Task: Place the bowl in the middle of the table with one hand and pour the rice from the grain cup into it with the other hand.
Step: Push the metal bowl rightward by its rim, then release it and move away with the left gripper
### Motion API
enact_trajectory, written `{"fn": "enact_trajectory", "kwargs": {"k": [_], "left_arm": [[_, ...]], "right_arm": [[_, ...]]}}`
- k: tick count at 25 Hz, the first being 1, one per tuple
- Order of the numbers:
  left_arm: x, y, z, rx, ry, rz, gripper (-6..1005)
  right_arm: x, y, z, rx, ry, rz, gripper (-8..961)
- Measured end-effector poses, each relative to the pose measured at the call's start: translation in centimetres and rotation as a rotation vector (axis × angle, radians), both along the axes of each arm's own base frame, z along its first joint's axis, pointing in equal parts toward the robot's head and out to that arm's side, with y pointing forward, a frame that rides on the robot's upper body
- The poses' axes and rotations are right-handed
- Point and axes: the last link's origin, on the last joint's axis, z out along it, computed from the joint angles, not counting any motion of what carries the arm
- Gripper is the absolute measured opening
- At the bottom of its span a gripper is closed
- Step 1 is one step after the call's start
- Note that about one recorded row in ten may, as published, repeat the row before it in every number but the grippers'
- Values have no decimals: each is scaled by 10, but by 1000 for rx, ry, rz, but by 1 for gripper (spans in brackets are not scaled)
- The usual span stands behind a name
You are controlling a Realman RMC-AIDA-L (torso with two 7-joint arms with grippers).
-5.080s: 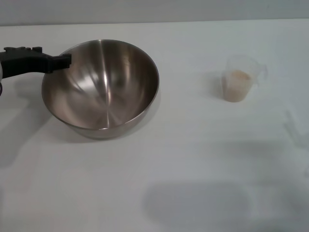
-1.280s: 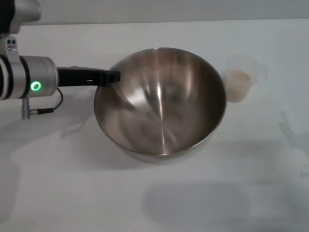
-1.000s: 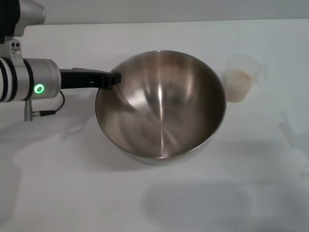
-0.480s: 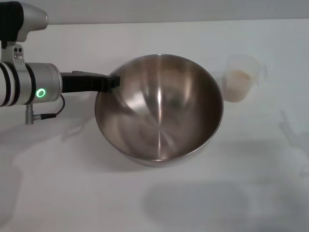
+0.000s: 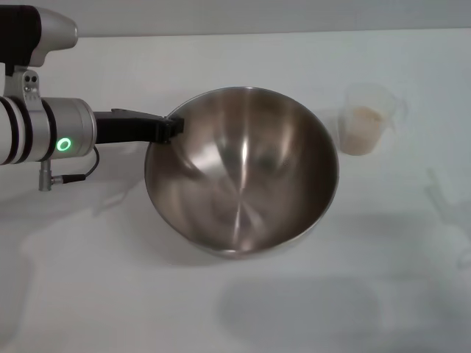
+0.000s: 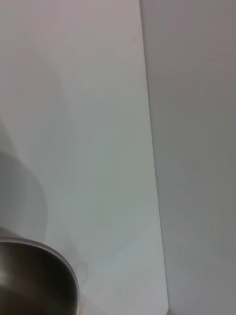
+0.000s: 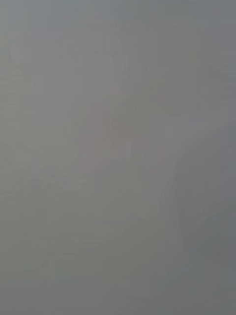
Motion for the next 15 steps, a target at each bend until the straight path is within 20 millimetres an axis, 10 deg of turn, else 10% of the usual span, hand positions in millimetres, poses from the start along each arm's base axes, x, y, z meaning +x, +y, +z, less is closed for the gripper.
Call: {"fn": "enact_trajectory", "kwargs": {"k": [15], "left_arm": [[34, 1, 20, 68, -12, -124, 193]], "right_arm": [[2, -1, -1, -8, -6, -5, 836]]}}
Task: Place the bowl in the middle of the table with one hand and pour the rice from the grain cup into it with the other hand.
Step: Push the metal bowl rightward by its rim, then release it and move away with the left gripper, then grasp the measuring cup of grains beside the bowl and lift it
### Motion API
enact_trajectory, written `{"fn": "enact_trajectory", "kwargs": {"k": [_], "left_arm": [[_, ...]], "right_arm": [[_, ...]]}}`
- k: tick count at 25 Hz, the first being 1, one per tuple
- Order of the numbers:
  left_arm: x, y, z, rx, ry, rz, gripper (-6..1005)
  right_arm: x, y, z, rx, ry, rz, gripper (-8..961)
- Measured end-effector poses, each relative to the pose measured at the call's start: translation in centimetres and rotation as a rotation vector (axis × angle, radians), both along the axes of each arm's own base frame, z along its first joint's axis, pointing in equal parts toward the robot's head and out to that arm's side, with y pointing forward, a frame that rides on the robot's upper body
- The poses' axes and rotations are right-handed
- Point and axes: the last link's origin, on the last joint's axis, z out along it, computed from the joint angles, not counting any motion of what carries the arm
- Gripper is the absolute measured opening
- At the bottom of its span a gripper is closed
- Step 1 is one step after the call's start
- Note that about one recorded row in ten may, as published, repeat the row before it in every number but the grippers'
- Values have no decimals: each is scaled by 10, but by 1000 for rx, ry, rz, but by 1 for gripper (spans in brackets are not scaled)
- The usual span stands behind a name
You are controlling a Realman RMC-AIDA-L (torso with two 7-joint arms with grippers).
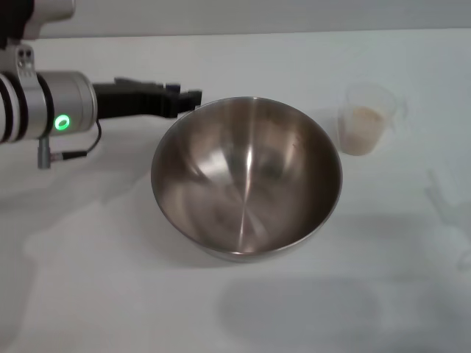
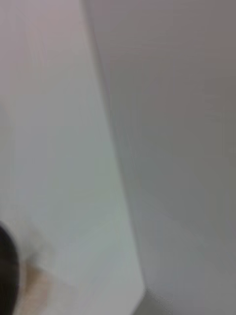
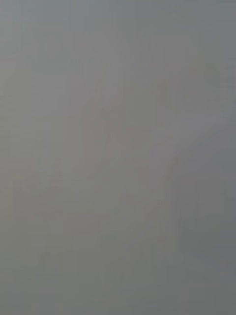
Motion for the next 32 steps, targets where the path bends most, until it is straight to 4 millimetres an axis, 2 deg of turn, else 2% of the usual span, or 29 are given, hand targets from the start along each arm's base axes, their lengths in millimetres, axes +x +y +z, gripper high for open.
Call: {"fn": "enact_trajectory", "kwargs": {"k": [5, 6, 9, 10, 11, 14, 15, 16, 17, 18, 19, 21, 23, 26, 27, 29, 32], "left_arm": [[13, 3, 10, 40, 8, -55, 404], [21, 9, 21, 133, 44, -122, 444], [23, 15, 38, 357, 135, -206, 565], [24, 15, 46, 496, 183, -245, 605], [24, 15, 46, 496, 183, -245, 649], [21, 8, 61, 855, 286, -331, 783], [12, -4, 56, 1031, 318, -374, 827], [5, -10, 52, 1098, 315, -384, 828], [-12, -25, 51, 1250, 253, -387, 829], [-21, -33, 54, 1312, 204, -388, 830], [-21, -33, 54, 1312, 204, -388, 830], [-36, -46, 61, 1392, 81, -381, 832], [-60, -56, 61, 1397, -13, -350, 832], [-101, -58, 46, 1295, 1, -246, 832], [-101, -58, 46, 1295, 1, -246, 832], [-122, -60, 38, 1236, 20, -186, 832], [-135, -64, 34, 1197, 19, -133, 832]], "right_arm": [[0, 0, 0, 1, 0, -2, 835], [0, 0, 0, 1, 0, -2, 835], [1, 0, 1, 3, 0, -4, 835], [1, -1, 2, 9, 1, -6, 834], [1, -1, 2, 9, 1, -6, 834], [2, -1, 3, 15, 0, -9, 834], [2, -2, 3, 14, -1, -8, 834], [2, -2, 3, 14, -3, -8, 834], [3, -1, 3, 12, -9, -9, 835], [3, -1, 3, 12, -9, -9, 835], [6, 0, 2, -2, -23, -24, 836], [12, 1, 0, -27, -41, -52, 837], [15, 2, -2, -44, -48, -70, 837], [21, 4, -8, -86, -56, -117, 836], [24, 6, -9, -94, -56, -137, 836], [32, 13, -11, -109, -50, -203, 836], [36, 21, -15, -136, -49, -241, 836]]}}
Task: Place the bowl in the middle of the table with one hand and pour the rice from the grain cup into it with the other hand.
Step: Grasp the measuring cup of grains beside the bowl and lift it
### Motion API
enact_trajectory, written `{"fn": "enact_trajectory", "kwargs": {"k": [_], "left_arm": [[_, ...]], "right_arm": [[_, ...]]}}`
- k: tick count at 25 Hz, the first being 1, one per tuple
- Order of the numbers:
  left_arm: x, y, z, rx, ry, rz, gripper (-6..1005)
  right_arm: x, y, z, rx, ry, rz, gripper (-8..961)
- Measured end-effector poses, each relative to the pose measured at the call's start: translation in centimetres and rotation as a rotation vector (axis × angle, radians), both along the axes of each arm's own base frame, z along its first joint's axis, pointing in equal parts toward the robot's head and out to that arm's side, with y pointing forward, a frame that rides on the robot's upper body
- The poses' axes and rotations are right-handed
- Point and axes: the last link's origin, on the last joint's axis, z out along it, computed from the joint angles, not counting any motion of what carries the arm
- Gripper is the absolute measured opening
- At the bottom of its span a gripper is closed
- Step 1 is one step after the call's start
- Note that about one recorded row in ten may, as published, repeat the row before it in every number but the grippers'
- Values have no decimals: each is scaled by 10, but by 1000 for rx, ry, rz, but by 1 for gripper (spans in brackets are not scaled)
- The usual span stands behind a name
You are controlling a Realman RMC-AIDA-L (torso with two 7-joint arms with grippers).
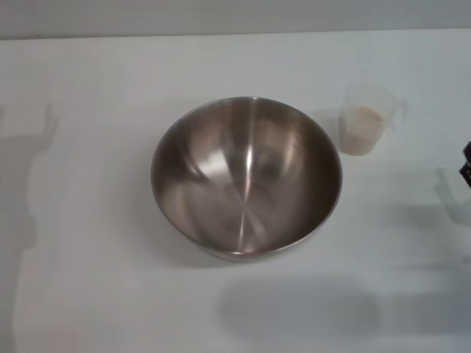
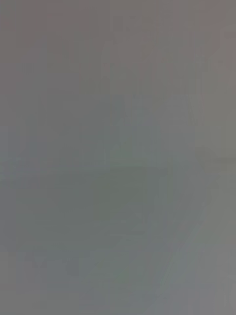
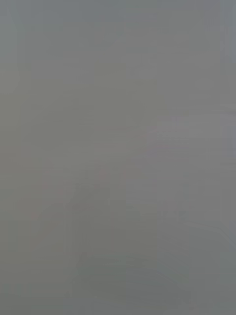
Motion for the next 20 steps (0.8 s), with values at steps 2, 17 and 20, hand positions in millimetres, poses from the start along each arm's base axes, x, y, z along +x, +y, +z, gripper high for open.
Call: {"fn": "enact_trajectory", "kwargs": {"k": [2, 17, 20], "left_arm": [[-12, -4, -1, -19, -17, 43, 832], [-33, -16, -9, -74, -65, 118, 832], [-33, -16, -9, -75, -70, 117, 832]], "right_arm": [[3, 16, -5, -40, -3, -40, 835], [-3, 64, -17, -145, -30, -88, 837], [-4, 67, -18, -152, -34, -88, 836]]}}
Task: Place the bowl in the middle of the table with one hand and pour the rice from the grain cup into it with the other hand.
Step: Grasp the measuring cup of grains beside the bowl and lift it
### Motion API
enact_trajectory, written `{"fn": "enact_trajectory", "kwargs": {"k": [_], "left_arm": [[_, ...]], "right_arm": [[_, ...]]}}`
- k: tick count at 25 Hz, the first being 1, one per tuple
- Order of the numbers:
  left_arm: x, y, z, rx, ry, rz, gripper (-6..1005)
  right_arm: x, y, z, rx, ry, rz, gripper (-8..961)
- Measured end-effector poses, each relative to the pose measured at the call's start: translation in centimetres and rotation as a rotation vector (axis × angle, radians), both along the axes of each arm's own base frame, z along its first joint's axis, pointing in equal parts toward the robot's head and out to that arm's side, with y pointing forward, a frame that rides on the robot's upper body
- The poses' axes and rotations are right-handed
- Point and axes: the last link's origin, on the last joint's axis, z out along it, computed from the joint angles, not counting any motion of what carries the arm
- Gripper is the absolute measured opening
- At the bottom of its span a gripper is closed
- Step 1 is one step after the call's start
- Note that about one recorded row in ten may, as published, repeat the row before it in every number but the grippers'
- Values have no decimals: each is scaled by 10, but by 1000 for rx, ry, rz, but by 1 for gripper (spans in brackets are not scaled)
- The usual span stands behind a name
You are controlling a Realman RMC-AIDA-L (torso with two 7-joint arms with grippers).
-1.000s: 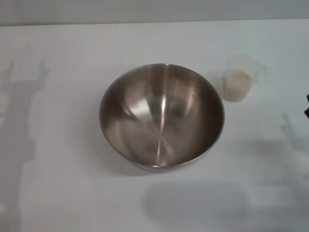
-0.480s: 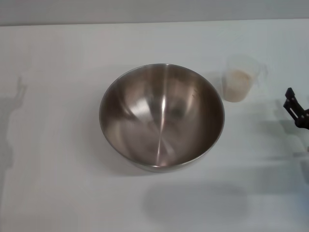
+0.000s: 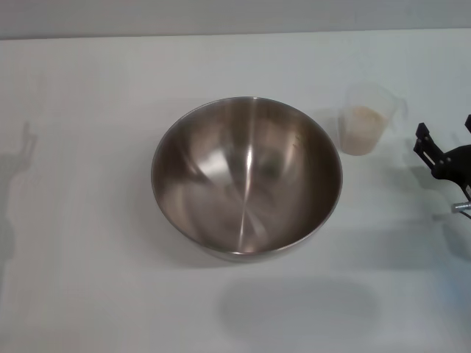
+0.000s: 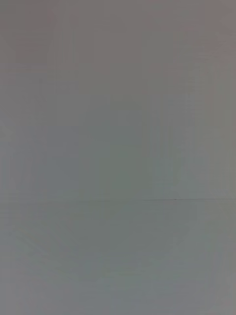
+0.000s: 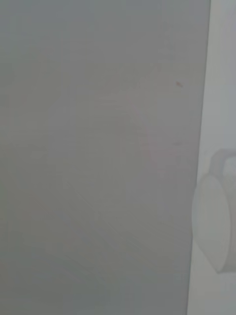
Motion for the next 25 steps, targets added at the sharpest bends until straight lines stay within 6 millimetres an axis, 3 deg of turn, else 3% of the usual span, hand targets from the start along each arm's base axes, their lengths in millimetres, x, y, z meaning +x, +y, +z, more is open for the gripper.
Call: {"fn": "enact_trajectory", "kwargs": {"k": [12, 25], "left_arm": [[-3, -3, 1, 2, -2, 8, 832], [-2, -2, 0, -4, 0, 4, 832]], "right_arm": [[-6, 24, -7, -56, -19, -20, 835], [-14, 31, -9, -68, -20, -1, 837]]}}
